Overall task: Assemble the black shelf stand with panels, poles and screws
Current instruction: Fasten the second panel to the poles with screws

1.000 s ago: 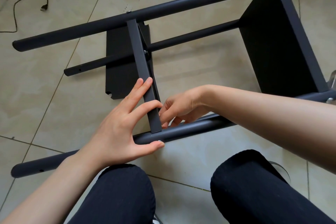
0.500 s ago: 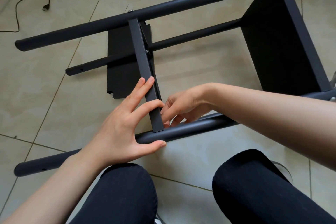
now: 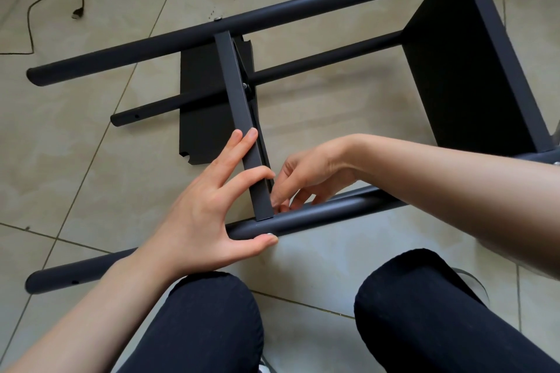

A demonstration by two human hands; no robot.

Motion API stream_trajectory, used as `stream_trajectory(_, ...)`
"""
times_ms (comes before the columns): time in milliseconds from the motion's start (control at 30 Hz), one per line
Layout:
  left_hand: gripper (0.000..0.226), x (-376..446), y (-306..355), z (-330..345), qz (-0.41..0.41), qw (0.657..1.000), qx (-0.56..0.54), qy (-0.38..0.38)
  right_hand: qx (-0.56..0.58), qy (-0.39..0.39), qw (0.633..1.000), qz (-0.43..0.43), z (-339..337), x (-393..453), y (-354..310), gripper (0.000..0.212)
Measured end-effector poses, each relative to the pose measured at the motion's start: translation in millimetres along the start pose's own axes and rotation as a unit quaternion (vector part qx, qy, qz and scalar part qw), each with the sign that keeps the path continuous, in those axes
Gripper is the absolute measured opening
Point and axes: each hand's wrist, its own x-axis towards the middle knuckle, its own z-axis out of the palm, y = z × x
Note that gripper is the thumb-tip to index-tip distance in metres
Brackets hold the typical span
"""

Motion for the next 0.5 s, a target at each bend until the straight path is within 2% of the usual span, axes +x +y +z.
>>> stream_trajectory(100,0.066,0.0,0.3,-0.1,-0.001,1.0,0.002,0.001,-0.006,0.006,1.0,0.003,-0.6,-1.6,0.6,0.024)
stream_trajectory(233,0.066,0.0,0.2,-0.1,0.001,1.0,0.002,0.001,-0.011,0.023,1.0,0.007,8.1,8.0,2.0,0.018)
stream_trajectory(500,0.066,-0.1,0.3,-0.3,-0.002,1.0,0.003,0.001,-0.006,0.009,1.0,0.0,-0.5,-1.7,0.9,0.021)
